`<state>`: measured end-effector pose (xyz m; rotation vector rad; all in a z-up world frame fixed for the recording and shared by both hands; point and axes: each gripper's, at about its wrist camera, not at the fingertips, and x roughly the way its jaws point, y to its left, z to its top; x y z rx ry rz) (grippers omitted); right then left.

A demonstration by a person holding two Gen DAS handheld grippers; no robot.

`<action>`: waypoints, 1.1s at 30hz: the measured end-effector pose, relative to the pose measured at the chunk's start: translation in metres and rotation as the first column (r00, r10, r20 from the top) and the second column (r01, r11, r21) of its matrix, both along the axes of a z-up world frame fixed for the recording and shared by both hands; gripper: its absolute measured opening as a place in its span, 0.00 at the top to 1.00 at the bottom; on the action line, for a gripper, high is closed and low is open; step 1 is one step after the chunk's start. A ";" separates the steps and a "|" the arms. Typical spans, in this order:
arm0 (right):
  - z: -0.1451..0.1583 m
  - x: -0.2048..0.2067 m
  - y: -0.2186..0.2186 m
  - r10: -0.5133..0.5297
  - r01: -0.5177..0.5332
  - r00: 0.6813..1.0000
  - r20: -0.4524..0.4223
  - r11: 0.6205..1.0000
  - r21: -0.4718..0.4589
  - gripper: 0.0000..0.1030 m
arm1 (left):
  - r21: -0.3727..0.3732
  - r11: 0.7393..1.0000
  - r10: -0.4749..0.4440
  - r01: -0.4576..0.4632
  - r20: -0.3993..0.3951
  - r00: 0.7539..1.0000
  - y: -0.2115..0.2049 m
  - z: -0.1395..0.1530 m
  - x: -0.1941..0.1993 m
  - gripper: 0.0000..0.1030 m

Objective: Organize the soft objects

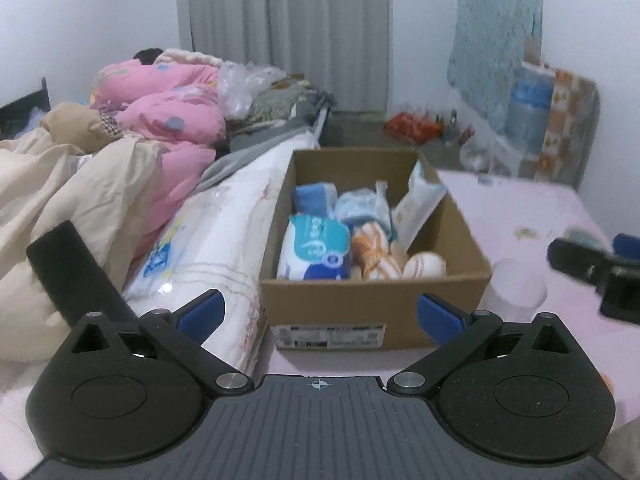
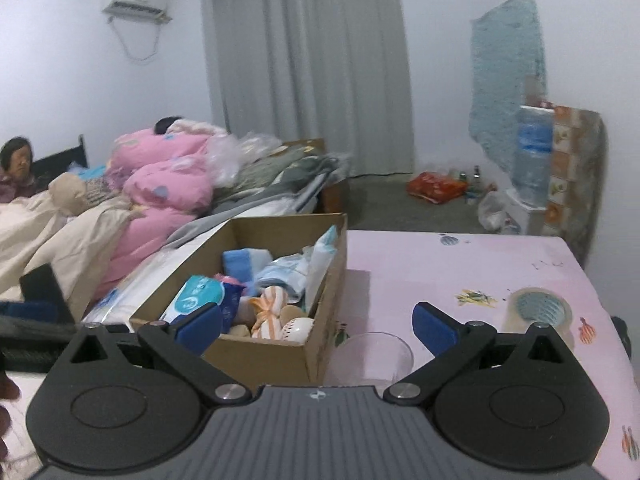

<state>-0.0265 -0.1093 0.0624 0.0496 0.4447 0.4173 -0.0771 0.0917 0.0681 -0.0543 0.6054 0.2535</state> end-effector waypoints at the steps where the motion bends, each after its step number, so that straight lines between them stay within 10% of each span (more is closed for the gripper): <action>1: -0.002 0.002 -0.001 -0.011 0.011 1.000 -0.013 1.000 0.004 0.14 | 0.015 1.000 -0.003 0.004 -0.015 1.000 -0.001 -0.003 0.003 0.00; 10: -0.030 0.023 0.010 0.048 -0.041 0.970 -0.239 0.999 0.035 0.14 | -0.017 0.997 0.075 -0.077 -0.076 0.994 0.006 -0.019 0.011 0.00; 33: -0.034 0.029 0.041 0.004 -0.016 0.970 -0.243 0.999 -0.047 0.14 | -0.026 0.998 0.056 -0.060 -0.130 0.990 0.020 -0.028 0.022 0.00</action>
